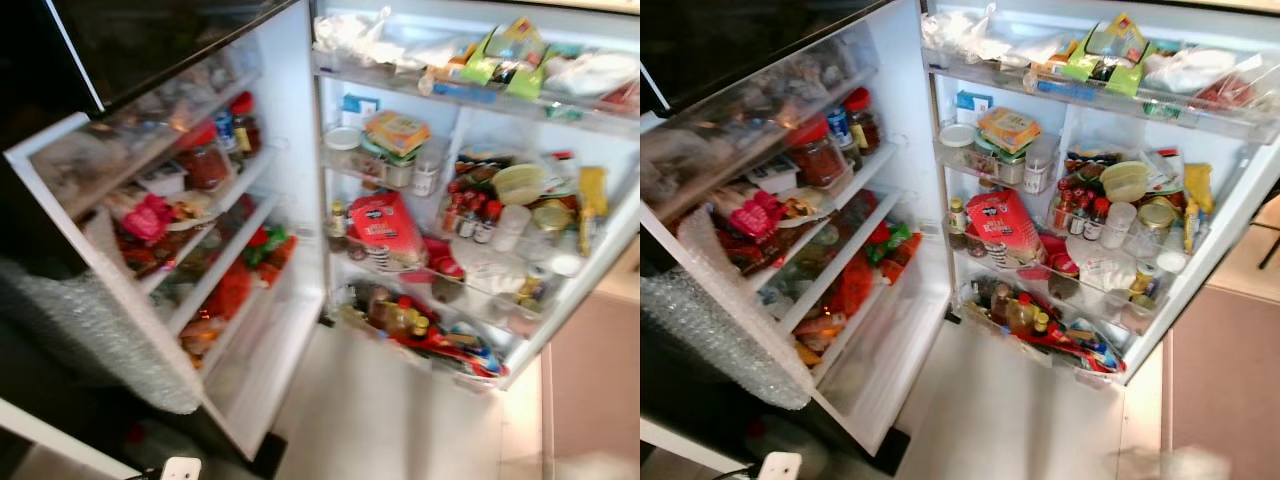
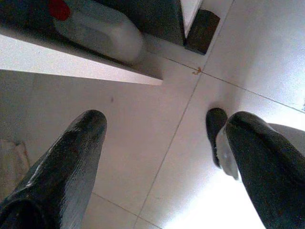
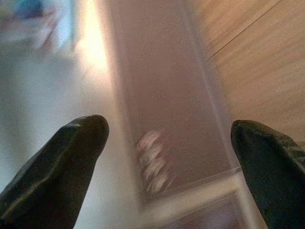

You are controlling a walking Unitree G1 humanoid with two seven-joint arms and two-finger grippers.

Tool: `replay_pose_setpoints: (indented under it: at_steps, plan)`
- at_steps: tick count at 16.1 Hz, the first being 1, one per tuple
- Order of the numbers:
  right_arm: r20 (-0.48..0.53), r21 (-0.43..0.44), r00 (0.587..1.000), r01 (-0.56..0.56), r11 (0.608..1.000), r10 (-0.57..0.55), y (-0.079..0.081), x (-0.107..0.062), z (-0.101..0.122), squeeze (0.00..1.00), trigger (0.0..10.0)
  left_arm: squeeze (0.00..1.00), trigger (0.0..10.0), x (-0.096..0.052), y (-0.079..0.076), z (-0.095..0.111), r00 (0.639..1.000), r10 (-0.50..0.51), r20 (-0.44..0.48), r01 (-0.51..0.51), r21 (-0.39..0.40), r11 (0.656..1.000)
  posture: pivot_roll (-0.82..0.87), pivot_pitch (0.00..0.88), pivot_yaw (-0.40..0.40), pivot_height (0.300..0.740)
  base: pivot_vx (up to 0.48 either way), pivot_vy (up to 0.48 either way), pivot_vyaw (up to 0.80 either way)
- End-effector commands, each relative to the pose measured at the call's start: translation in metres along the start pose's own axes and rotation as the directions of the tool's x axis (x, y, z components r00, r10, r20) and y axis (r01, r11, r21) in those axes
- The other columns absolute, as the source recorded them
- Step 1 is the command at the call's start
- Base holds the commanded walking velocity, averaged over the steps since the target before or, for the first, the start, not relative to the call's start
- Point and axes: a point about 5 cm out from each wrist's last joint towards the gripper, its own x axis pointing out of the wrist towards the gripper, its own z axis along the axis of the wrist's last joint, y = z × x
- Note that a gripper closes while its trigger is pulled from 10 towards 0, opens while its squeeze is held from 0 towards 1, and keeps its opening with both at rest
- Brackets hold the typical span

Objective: Restocking fridge

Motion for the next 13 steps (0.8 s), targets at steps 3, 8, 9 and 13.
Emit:
replay_pose_setpoints:
  at_steps: [3,8,9,13]
  plan:
    - [0.182,0.043,0.981,0.054,0.998,-0.061,0.007,0.004,0.041,0.00,10.0,0.00,10.0,0.000,0.000,-0.001,1.000,0.000,-0.005,0.000,0.028,1.000,-0.05,0.000,0.052,0.740,0.000,0.000,0.00]
    - [0.291,0.221,0.926,0.180,0.959,-0.241,-0.010,0.009,0.082,0.00,10.0,0.00,10.0,-0.001,0.000,-0.003,1.000,0.005,-0.010,-0.004,0.024,1.000,-0.03,0.000,0.046,0.740,0.000,0.000,0.00]
    - [0.312,0.238,0.914,0.188,0.953,-0.259,-0.012,0.009,0.089,0.00,10.0,0.00,10.0,-0.001,0.000,-0.004,1.000,0.005,-0.012,-0.005,0.024,1.000,-0.03,0.000,0.045,0.740,0.000,0.000,0.00]
    - [0.416,0.315,0.839,0.229,0.921,-0.351,-0.024,0.002,0.120,0.00,10.0,0.00,10.0,-0.001,0.001,-0.006,1.000,0.005,-0.017,-0.005,0.032,0.999,-0.03,0.000,0.049,0.740,0.000,0.000,0.00]
